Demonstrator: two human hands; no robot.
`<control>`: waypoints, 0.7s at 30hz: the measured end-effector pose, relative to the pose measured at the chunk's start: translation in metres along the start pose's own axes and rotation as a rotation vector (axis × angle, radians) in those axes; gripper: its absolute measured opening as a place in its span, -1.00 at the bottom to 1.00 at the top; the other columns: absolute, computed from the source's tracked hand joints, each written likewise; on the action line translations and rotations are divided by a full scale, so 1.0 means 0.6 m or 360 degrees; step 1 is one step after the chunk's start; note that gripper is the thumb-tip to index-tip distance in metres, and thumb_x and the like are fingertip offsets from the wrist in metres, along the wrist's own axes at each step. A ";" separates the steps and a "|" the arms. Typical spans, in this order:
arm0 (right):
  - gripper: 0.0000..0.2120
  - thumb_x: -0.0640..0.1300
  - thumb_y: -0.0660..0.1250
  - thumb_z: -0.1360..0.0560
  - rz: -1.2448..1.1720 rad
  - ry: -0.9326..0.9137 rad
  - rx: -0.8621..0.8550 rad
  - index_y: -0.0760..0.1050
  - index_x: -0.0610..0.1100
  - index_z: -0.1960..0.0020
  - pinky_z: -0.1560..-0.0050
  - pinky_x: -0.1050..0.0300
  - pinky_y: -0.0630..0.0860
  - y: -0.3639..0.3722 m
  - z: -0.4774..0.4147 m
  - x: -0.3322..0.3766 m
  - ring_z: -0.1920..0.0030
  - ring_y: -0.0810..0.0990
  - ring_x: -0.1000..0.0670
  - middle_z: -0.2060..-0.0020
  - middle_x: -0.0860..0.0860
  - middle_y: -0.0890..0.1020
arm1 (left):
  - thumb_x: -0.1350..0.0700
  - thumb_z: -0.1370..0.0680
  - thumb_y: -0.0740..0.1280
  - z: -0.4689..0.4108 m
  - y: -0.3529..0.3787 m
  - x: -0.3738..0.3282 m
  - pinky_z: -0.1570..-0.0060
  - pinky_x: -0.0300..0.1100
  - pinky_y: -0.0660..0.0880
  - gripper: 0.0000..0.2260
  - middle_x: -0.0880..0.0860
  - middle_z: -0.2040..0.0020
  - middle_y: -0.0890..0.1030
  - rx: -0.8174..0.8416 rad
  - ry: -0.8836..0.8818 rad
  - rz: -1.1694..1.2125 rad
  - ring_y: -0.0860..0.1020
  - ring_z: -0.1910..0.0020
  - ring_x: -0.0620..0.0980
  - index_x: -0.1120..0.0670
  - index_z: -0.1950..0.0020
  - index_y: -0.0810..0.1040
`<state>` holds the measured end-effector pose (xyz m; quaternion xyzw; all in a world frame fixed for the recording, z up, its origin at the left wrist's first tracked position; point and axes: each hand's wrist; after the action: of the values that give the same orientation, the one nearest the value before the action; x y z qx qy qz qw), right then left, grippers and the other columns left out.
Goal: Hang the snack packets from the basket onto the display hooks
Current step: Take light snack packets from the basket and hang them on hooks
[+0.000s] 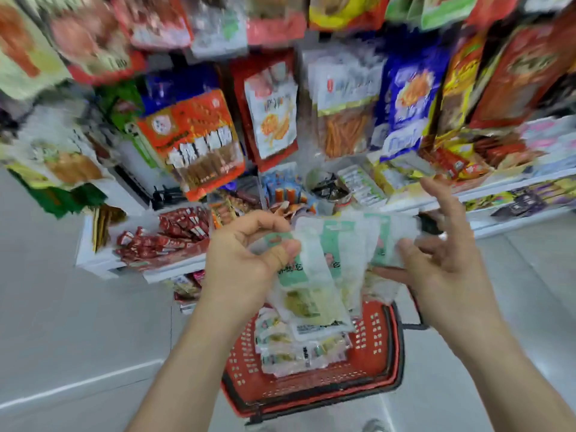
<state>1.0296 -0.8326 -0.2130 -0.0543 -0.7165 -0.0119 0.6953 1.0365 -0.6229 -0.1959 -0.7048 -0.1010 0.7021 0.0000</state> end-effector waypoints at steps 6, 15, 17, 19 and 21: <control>-0.43 -0.43 0.15 -0.55 -0.0114 0.0149 -0.0079 0.64 0.01 0.45 0.21 0.23 0.64 -0.002 0.029 0.308 0.34 0.64 0.18 0.38 0.15 0.66 | 0.42 -0.42 0.43 0.039 -0.020 -0.281 0.32 -0.32 0.54 -0.79 -0.15 0.33 0.60 0.0015 0.0065 0.0105 0.54 0.39 -0.20 0.11 0.24 0.56; -0.84 -0.07 0.47 -0.46 -0.0111 -0.0100 -0.0105 0.67 -0.17 0.10 0.00 -0.28 0.60 0.016 0.065 0.463 0.02 0.62 -0.35 0.11 -0.30 0.66 | 0.30 -0.45 0.45 0.064 -0.063 -0.447 0.31 -0.25 0.57 -0.87 -0.02 0.29 0.63 -0.0198 0.0318 0.0057 0.58 0.36 -0.14 0.09 0.20 0.59; -0.75 0.02 0.52 -0.38 -0.0097 -0.0158 -0.0132 0.65 -0.17 0.15 0.06 -0.35 0.57 0.018 0.058 0.471 0.07 0.58 -0.43 0.11 -0.44 0.56 | 0.31 -0.44 0.46 0.066 -0.057 -0.462 0.29 -0.25 0.57 -0.88 -0.07 0.33 0.62 -0.0245 0.0349 0.0050 0.57 0.37 -0.18 0.11 0.21 0.60; -0.70 0.10 0.56 -0.30 -0.0067 -0.0181 -0.0164 0.63 -0.11 0.20 0.10 -0.33 0.58 0.011 0.044 0.482 0.15 0.59 -0.40 0.20 -0.43 0.54 | 0.30 -0.44 0.47 0.062 -0.047 -0.474 0.28 -0.28 0.55 -0.84 -0.15 0.39 0.60 -0.0309 0.0368 0.0014 0.56 0.37 -0.23 0.08 0.25 0.58; -0.74 0.11 0.56 -0.27 -0.0065 -0.0222 -0.0184 0.61 -0.06 0.26 0.13 -0.31 0.57 0.000 0.025 0.498 0.30 0.57 -0.30 0.36 -0.30 0.51 | 0.25 -0.43 0.49 0.053 -0.033 -0.485 0.21 -0.22 0.57 -0.80 -0.17 0.36 0.61 -0.0389 0.0388 -0.0075 0.59 0.29 -0.21 0.00 0.29 0.56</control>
<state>1.0066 -0.8129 0.0844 -0.0804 -0.7622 -0.0637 0.6391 1.0042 -0.6495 0.0944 -0.7770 -0.2014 0.5936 -0.0569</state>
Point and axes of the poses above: each hand's wrist, its own z-axis away from the middle knuckle, its own y-axis out of the palm, x = y × z
